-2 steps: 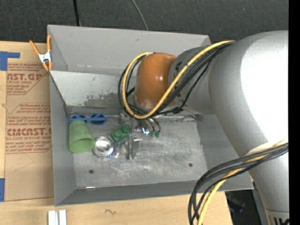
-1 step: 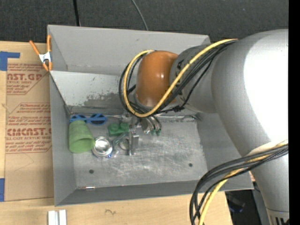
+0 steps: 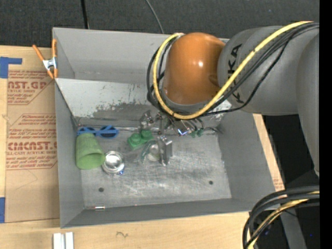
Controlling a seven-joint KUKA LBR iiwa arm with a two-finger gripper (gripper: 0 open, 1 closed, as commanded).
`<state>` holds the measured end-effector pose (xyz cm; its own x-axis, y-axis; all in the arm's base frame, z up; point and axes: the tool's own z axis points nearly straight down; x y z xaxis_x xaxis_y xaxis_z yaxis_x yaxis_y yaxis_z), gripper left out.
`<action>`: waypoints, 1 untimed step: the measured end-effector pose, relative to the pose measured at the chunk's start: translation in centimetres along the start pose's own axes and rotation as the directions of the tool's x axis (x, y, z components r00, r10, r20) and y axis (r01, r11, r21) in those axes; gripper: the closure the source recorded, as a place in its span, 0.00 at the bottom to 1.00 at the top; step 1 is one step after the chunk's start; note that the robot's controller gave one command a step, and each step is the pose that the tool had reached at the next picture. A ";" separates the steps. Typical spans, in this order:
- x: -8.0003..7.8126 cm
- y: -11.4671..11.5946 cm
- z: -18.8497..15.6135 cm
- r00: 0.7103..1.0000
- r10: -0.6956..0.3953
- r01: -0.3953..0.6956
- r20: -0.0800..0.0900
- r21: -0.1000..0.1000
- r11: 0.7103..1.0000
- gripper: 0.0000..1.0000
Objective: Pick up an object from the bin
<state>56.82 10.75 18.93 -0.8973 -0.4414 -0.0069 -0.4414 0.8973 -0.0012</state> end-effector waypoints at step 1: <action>0.0 -0.1 -12.3 1.000 -0.028 0.028 0.005 0.002 1.000 1.00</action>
Offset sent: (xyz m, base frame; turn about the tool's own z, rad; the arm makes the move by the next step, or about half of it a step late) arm -0.0018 -0.0021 0.1179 -0.0276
